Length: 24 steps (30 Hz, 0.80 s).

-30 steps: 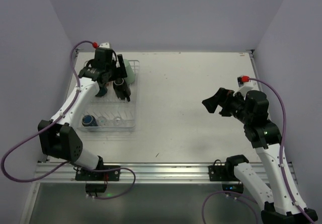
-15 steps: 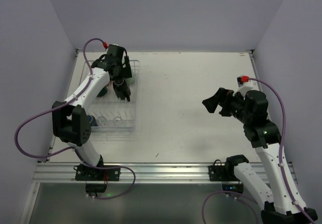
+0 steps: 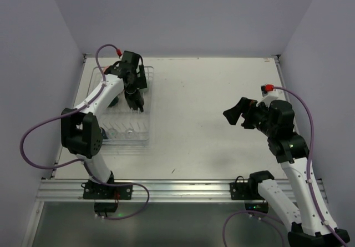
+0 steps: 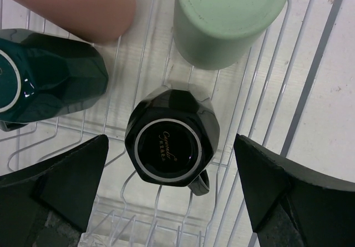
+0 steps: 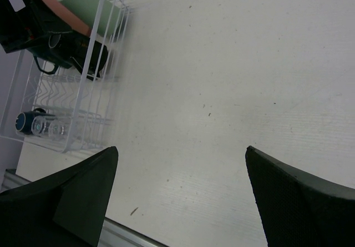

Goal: Unload the cups from the dish rack

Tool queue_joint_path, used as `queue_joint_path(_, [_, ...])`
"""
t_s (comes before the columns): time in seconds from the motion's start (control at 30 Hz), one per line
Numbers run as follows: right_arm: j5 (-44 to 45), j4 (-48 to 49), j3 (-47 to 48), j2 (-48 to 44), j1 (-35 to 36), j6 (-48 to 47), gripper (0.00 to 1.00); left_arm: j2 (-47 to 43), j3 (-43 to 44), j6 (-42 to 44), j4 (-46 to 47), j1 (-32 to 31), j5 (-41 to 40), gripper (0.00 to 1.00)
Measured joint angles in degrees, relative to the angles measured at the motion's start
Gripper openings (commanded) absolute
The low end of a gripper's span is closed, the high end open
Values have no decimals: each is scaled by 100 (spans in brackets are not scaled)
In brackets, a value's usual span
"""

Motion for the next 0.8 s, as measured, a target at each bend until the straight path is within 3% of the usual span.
queue_joint_path(0.8, [42,0,-26,-9,0,-39,99,391,-203,20,48,20,70,99])
